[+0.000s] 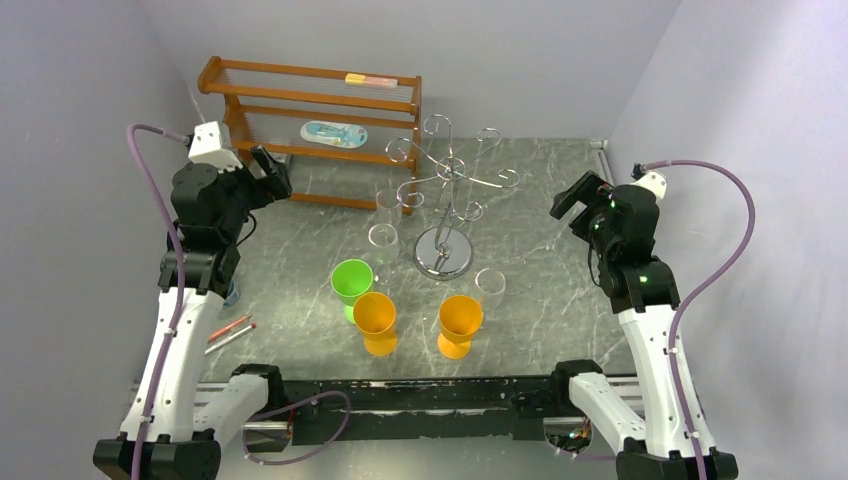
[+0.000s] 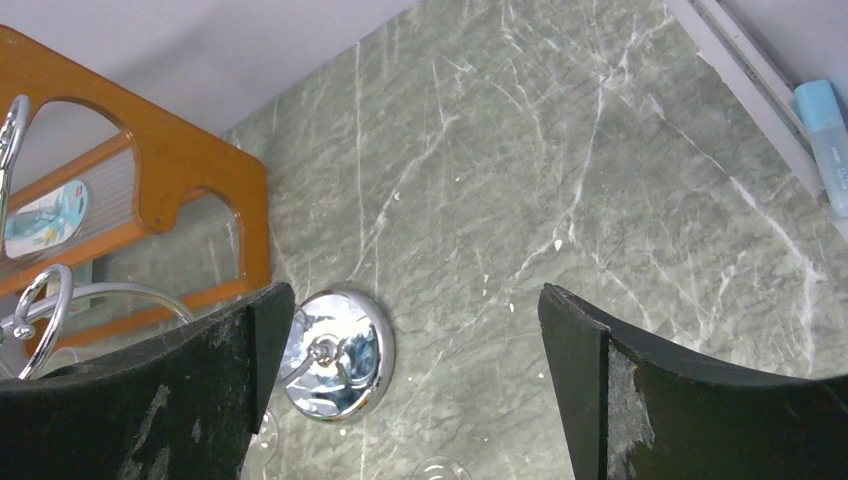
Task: Place the wine glass upside down on the wine glass rack
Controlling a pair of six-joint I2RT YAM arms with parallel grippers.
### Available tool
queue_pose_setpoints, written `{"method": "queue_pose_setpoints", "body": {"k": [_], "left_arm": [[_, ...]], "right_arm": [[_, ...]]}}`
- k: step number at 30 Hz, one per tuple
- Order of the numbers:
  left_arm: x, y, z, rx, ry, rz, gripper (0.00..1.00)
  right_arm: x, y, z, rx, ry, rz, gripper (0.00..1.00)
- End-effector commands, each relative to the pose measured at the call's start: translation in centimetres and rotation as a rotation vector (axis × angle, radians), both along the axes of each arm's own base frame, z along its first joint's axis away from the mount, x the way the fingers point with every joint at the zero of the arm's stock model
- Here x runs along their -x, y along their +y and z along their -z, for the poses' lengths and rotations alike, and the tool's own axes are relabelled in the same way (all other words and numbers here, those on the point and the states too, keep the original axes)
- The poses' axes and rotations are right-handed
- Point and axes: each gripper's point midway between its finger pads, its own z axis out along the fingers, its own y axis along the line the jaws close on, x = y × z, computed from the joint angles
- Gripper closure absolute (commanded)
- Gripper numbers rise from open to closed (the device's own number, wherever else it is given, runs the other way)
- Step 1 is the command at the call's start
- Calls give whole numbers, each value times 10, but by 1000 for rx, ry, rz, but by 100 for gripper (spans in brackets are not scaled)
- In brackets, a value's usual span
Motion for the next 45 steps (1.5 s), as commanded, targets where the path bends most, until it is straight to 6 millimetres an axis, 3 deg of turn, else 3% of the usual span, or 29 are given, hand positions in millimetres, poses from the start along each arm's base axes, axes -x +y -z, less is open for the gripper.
{"method": "queue_pose_setpoints", "body": {"k": [1, 8, 10, 14, 17, 23, 28, 31, 38, 45], "left_arm": [[0, -6, 4, 17, 19, 22, 3], [0, 14, -2, 40, 18, -105, 3], [-2, 10, -3, 24, 18, -77, 3], [-7, -13, -15, 49, -22, 50, 6], [-9, -33, -36, 73, -75, 160, 7], [9, -88, -90, 29, -210, 501, 8], [12, -104, -105, 62, -248, 595, 9], [11, -107, -106, 71, -251, 615, 10], [4, -104, -101, 78, -229, 587, 10], [2, -110, -100, 117, -209, 608, 11]], "right_arm": [[4, -3, 13, 4, 36, 13, 2], [2, 20, 24, -5, 69, -136, 2], [3, 28, 31, 1, 98, -193, 2], [12, 55, 52, -21, 231, -387, 3], [27, 77, 73, -79, 364, -513, 4], [53, 104, 80, -95, 455, -579, 6], [74, 128, 112, -35, 600, -602, 28], [80, 132, 124, 20, 640, -576, 41], [86, 130, 129, 58, 688, -561, 63], [91, 119, 135, 109, 725, -531, 96]]}}
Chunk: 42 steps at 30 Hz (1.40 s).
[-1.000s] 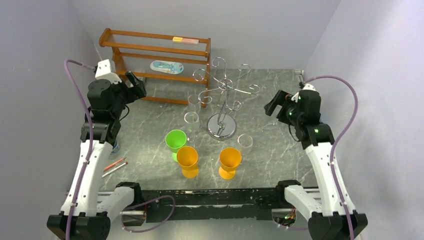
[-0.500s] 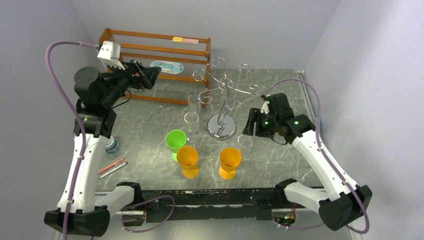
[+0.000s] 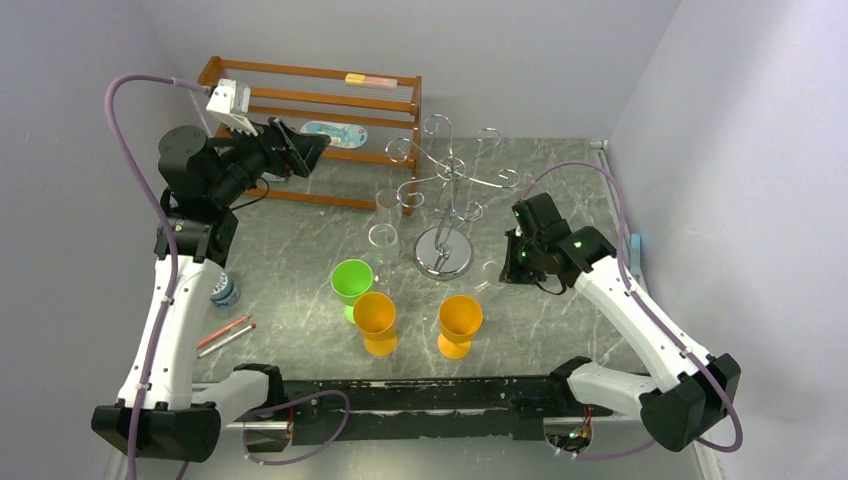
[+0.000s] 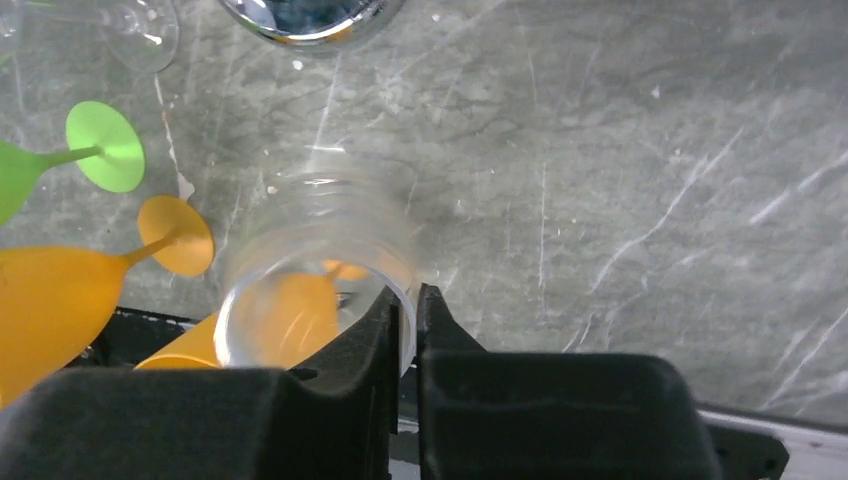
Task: Place the wine glass upside down on the wine glass rack
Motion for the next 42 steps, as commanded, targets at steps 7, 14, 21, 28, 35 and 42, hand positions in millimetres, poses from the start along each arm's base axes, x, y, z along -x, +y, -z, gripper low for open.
{"method": "queue_pose_setpoints", "body": {"k": [7, 14, 21, 28, 35, 42], "left_arm": [[7, -26, -35, 114, 17, 115, 7], [11, -81, -54, 187, 63, 238, 8], [17, -141, -67, 314, 124, 384, 7], [12, -184, -66, 421, 254, 429, 8], [16, -204, -84, 530, 255, 530, 10], [18, -225, -85, 611, 311, 615, 11]], "right_arm": [[-10, -35, -26, 138, -109, 137, 100], [-42, -84, -72, 250, -356, 430, 100], [-73, -134, -117, 216, -579, 739, 100], [-107, -156, -194, -5, -853, 882, 100], [-105, -129, -291, -329, -1133, 775, 100], [-75, -85, -350, -614, -1287, 518, 100]]}}
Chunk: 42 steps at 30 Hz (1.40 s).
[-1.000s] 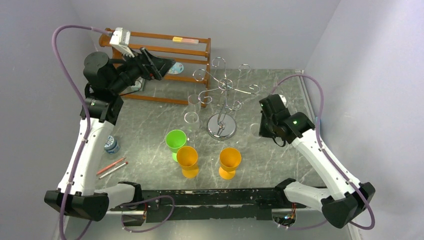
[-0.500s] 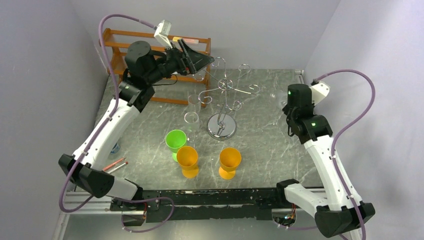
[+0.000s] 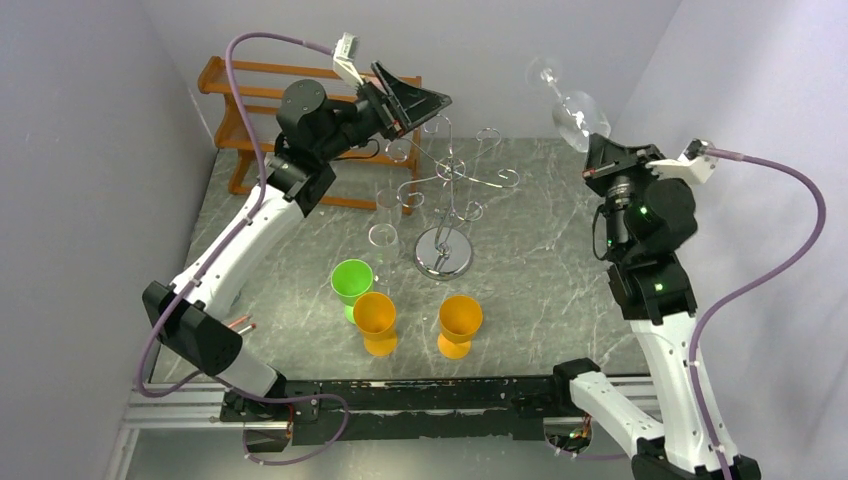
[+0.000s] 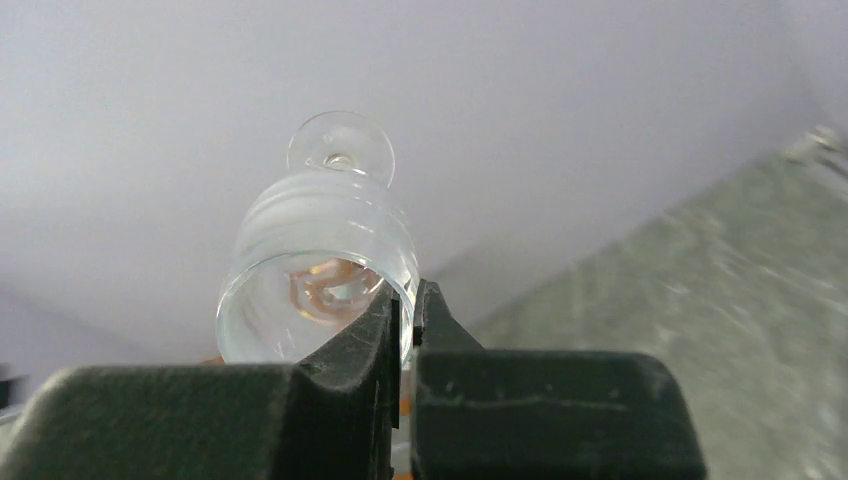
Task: Place the wine glass upside down on the wine glass rack
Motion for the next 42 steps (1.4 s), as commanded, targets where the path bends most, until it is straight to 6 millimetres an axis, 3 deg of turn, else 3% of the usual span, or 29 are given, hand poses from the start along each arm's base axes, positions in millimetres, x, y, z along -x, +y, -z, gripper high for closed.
{"method": "queue_pose_setpoints", "body": {"k": [1, 7, 11, 15, 21, 29, 31, 33, 36, 41, 42], "left_arm": [[16, -18, -28, 117, -13, 110, 11], [27, -38, -44, 240, -24, 194, 8], [32, -37, -58, 312, -59, 169, 4], [33, -38, -64, 338, -74, 83, 5], [24, -40, -67, 361, -24, -16, 22], [30, -49, -76, 371, -28, -51, 45], [31, -51, -79, 375, -35, -48, 54], [33, -52, -80, 385, -49, -45, 72], [37, -50, -83, 409, -80, -33, 92], [45, -45, -91, 420, -170, -34, 95], [47, -43, -93, 417, -198, -40, 95]], "right_arm": [[23, 40, -69, -49, -276, -252, 100], [32, 78, -72, -77, -326, -472, 100], [32, 90, -67, -96, -328, -544, 100], [32, 100, -65, -113, -333, -601, 100], [36, 110, -61, -136, -335, -670, 100], [34, 119, -57, -137, -326, -719, 100], [34, 119, -56, -134, -324, -722, 100], [34, 120, -55, -131, -322, -728, 100], [35, 122, -53, -121, -315, -737, 100], [36, 121, -52, -95, -299, -731, 100], [36, 120, -52, -87, -293, -723, 92]]}}
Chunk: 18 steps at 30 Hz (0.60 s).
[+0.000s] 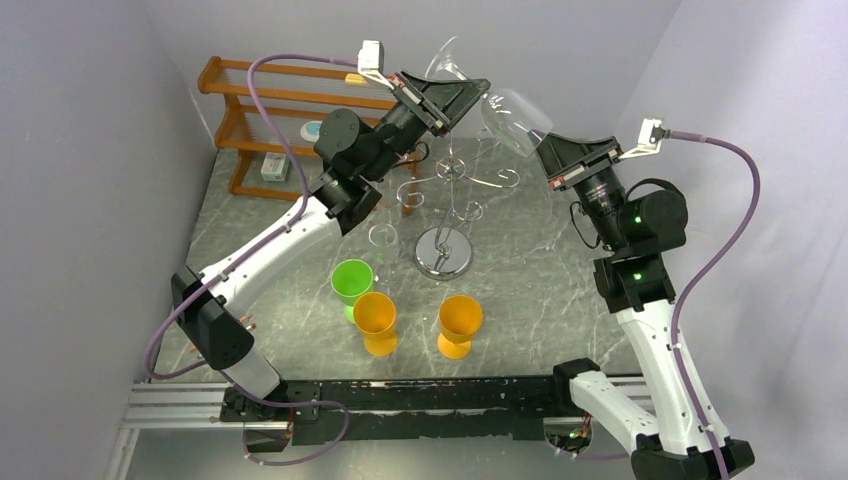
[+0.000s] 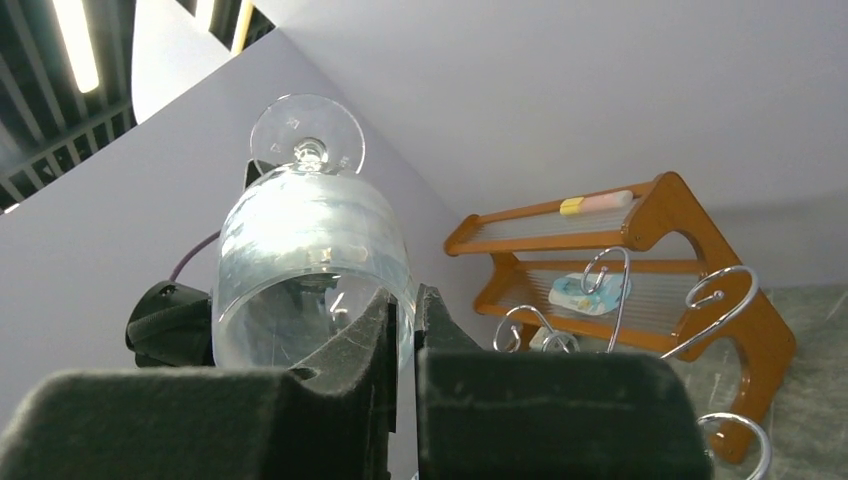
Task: Place the wine glass upside down on the wine glass rack
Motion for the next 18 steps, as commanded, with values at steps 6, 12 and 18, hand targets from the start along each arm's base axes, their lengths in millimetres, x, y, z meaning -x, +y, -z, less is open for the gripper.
{"method": "queue_pose_setpoints", "body": {"k": [6, 12, 18], "left_arm": [[17, 29, -39, -46, -320, -198, 95], [11, 51, -49, -172, -409, -385, 95], [17, 47, -49, -307, -596, -433, 95]], "right_arm": [[12, -13, 5, 101, 11, 80, 38], [27, -30, 16, 169, 10, 173, 26], [37, -29, -16, 165, -40, 163, 22]]}}
